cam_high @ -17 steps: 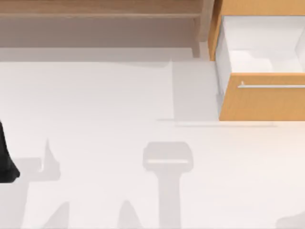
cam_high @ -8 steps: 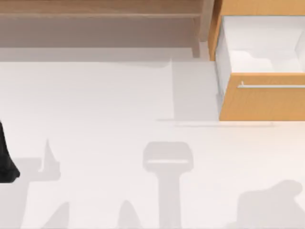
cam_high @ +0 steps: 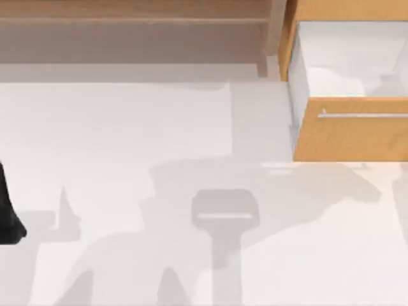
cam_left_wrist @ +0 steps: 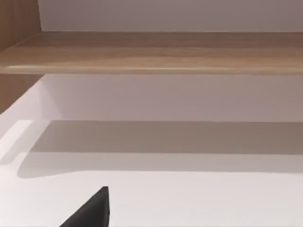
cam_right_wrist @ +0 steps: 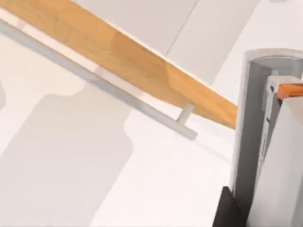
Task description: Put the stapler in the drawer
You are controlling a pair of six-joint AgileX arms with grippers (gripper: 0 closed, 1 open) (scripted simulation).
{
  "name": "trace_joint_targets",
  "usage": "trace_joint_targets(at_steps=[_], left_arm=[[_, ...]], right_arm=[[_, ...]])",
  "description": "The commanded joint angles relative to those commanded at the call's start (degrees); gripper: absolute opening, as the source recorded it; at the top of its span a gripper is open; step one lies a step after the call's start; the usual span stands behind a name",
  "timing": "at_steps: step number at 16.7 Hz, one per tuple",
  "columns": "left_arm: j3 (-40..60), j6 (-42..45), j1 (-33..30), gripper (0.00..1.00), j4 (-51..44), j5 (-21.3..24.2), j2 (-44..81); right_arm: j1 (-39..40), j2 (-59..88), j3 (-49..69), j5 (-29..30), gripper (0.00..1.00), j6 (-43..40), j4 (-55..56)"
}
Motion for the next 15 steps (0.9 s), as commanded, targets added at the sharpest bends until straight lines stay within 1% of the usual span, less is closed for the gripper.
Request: trace_joint_targets(at_steps=[4,7,9,12,15], left_arm=[[0.0,0.0,0.0,1.0,0.0,0.0,0.0],[0.0,0.0,0.0,1.0,0.0,0.0,0.0],[0.0,0.0,0.0,1.0,0.0,0.0,0.0],[0.0,0.0,0.0,1.0,0.0,0.0,0.0],[0.0,0.0,0.0,1.0,0.0,0.0,0.0]], right_arm=[[5.4,14.5,20.6,-0.5,0.0,11.6,-4.5],[8.5,25.8,31.7,-1.4,0.0,22.3,-8.5],[10.0,32.9,36.6,-2.1,0.0,29.5,-11.0],[11.2,41.1,41.0,-3.0,0.0,39.0,-14.5],[11.2,45.2,42.6,-3.6,0.0,44.6,-17.0]])
